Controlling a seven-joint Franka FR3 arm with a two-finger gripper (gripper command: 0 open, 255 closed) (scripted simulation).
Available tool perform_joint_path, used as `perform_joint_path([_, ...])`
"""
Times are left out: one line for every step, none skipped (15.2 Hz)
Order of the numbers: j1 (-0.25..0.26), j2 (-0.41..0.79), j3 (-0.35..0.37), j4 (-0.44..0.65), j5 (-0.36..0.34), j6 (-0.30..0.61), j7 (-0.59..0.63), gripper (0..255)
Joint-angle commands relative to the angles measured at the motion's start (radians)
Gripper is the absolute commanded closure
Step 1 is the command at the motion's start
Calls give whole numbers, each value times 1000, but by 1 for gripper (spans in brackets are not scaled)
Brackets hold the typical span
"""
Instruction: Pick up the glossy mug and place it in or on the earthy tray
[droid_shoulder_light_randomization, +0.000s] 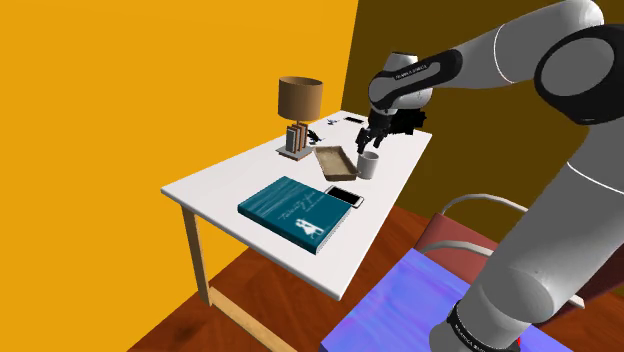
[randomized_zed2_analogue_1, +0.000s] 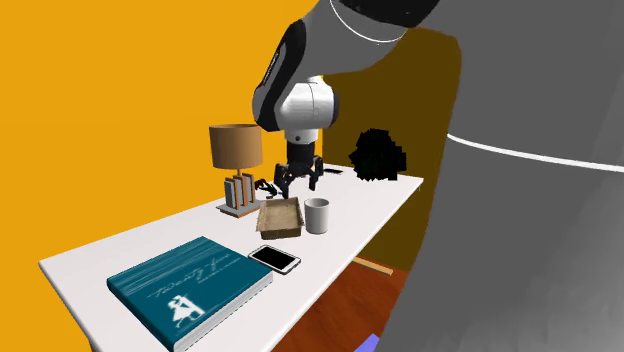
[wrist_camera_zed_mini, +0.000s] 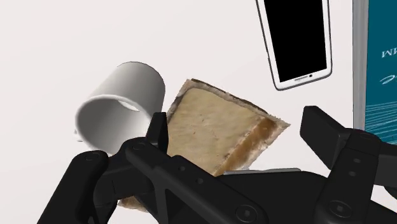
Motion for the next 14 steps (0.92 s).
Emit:
perform_joint_path([-9,77,-16,40,32,31,-42,0])
perform_joint_path([-16,116,-22,65,50,40,-62,0])
perform_joint_path([-23,154,-26,93,68,47,-82,0])
perform_joint_path([-32,193,-29,121,87,53,-102,0])
perform_joint_path([-42,232,-31,151,105,58,-121,0])
perform_joint_path([-53,271,-31,183,123,61,-140,0])
perform_joint_path([-66,310,-30,215,140,63,-157,0])
perform_joint_path([-78,348,-28,249,156,64,-173,0])
perform_joint_path([-81,357,-26,247,160,74,-176,0])
perform_joint_path([-82,365,-24,245,165,84,-179,0])
perform_joint_path([-84,374,-22,244,169,94,-182,0])
perform_joint_path([-86,384,-20,242,174,104,-184,0])
perform_joint_path([-88,393,-18,241,179,113,-187,0])
perform_joint_path([-90,402,-16,241,183,123,-190,0])
